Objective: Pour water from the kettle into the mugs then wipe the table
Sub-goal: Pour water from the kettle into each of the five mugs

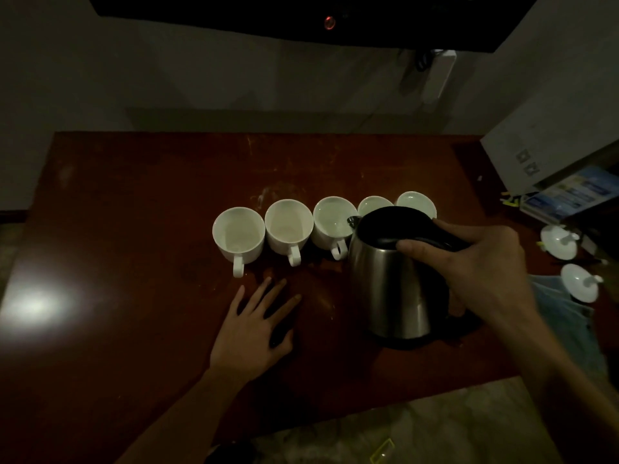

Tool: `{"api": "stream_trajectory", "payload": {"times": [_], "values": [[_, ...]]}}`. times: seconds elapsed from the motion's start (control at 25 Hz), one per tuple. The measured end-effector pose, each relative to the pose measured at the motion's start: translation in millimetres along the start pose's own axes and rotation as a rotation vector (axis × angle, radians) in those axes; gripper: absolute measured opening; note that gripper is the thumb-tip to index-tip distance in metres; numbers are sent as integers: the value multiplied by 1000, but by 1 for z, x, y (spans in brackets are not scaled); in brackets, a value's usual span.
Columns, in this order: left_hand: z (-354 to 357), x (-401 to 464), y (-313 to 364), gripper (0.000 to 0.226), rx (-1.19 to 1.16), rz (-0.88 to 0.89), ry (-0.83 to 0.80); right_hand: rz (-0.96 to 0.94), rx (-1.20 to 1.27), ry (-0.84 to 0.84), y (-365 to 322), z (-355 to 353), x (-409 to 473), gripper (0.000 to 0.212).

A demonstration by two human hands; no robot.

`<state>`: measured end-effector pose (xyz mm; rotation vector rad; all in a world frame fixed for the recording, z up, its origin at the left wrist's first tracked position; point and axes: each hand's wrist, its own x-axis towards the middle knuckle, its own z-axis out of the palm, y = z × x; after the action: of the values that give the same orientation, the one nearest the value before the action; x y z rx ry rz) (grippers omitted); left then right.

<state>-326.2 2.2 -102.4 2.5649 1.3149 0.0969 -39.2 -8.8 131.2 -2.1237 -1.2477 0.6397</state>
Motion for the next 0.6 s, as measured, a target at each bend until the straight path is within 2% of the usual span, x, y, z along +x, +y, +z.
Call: {"api": "stream_trajectory", "payload": {"times": [0.2,0.48,0.6], "values": [[-1,-2,-1,64,-65,23,18,-2,122,111,2,5,-24,87],[-13,-5,-2,64,-86,39,-28,-8,205,106,-16,25,-65,60],[-26,-15,-16,64,-146,38,0,-8,177,102,-25,38,-73,74]]}}
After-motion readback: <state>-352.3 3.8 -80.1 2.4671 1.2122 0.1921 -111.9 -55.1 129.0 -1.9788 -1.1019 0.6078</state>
